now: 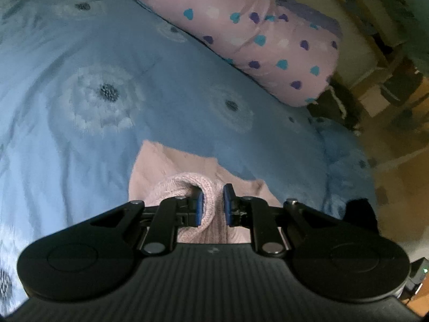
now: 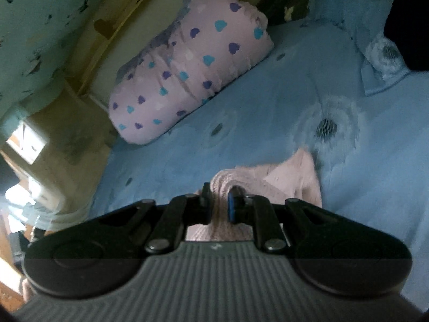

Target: Fold small clothes

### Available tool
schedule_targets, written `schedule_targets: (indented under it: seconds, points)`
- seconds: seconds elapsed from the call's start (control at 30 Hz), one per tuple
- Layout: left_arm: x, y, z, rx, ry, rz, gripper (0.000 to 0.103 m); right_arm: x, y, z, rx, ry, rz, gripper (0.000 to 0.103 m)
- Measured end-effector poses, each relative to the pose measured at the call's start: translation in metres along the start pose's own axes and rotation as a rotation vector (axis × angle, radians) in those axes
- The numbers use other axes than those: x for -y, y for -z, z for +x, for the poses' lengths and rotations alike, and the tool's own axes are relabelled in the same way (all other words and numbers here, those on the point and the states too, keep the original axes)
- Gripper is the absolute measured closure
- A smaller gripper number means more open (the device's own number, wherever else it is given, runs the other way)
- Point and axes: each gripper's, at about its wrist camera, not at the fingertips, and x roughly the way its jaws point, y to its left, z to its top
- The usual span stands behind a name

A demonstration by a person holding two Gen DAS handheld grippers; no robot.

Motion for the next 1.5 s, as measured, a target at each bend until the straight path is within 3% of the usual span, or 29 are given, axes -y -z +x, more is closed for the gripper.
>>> schedule_targets:
  seconds: [0.27,0.43,0.67,0.73,0.77,0.8,0.87,0.93,1.17,1.4,1.5]
  points:
    - [-0.025,-0.024,0.079,-0.034,-0.098,-0.031,0.085,0.029,-0.007,0.065,0.0,0.129,-0.003,0.088]
    - [-0.042,-0.021,0.115,-0.071,-0.193,0.023,0.085,0.047,0.007,0.091,-0.032,0.216,-0.025,0.088]
    - [-0.048,-0.013,0.134,-0.103,-0.257,0.122,0.081,0.058,0.021,0.112,-0.108,0.307,-0.066,0.086]
    - [-0.041,-0.011,0.13,-0.106,-0.269,0.155,0.073,0.057,0.023,0.111,-0.107,0.32,-0.08,0.084]
    - [-0.038,-0.012,0.127,-0.104,-0.277,0.172,0.061,0.056,0.023,0.109,-0.102,0.321,-0.082,0.082]
    - [-0.035,-0.013,0.123,-0.094,-0.288,0.189,0.042,0.054,0.022,0.105,-0.097,0.317,-0.081,0.077]
    - [-0.028,-0.014,0.109,-0.046,-0.311,0.223,0.025,0.05,0.02,0.096,-0.085,0.306,-0.084,0.065]
    - [-0.022,-0.016,0.094,-0.005,-0.3,0.259,0.024,0.044,0.017,0.086,-0.062,0.296,-0.1,0.057]
    - [-0.005,-0.01,0.065,-0.006,-0.228,0.225,0.023,0.023,0.016,0.057,-0.032,0.258,-0.119,0.057]
    - [0.005,0.029,0.066,-0.08,-0.117,0.164,0.023,0.002,0.039,0.053,-0.067,0.188,-0.111,0.057]
    - [0.006,0.046,0.083,-0.12,-0.119,0.153,0.023,-0.001,0.053,0.063,-0.117,0.166,-0.097,0.057]
